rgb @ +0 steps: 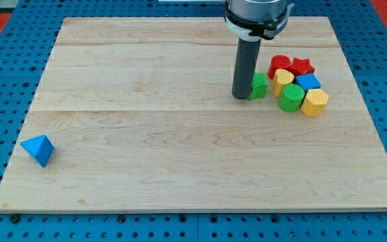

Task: Push blue triangle to the center

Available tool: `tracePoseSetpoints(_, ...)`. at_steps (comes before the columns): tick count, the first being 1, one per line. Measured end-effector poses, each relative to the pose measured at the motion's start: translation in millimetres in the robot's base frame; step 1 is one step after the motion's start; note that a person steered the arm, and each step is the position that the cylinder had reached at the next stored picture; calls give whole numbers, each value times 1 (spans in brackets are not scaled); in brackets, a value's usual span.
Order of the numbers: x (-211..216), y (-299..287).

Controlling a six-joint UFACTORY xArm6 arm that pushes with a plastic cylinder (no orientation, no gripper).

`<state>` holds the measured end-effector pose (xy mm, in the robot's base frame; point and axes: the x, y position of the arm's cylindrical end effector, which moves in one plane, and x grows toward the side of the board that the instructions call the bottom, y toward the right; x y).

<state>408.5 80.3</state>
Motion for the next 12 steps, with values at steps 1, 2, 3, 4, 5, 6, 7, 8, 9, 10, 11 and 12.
tracePoseSetpoints(1, -4, 0)
tracePoseSetpoints(2, -12, 6)
tracePoseSetpoints(3, -13, 15)
tracePoseSetpoints(4, 46, -58)
tracePoseSetpoints(5, 138, -145)
tracePoseSetpoints(6, 167, -245)
tracePoseSetpoints(7, 149, -325)
tracePoseSetpoints(8, 116, -342)
tracePoseSetpoints(9, 89, -346)
tracePoseSetpoints(10, 58, -380)
tracePoseSetpoints(11, 53, -385)
tracePoseSetpoints(12, 46, -372)
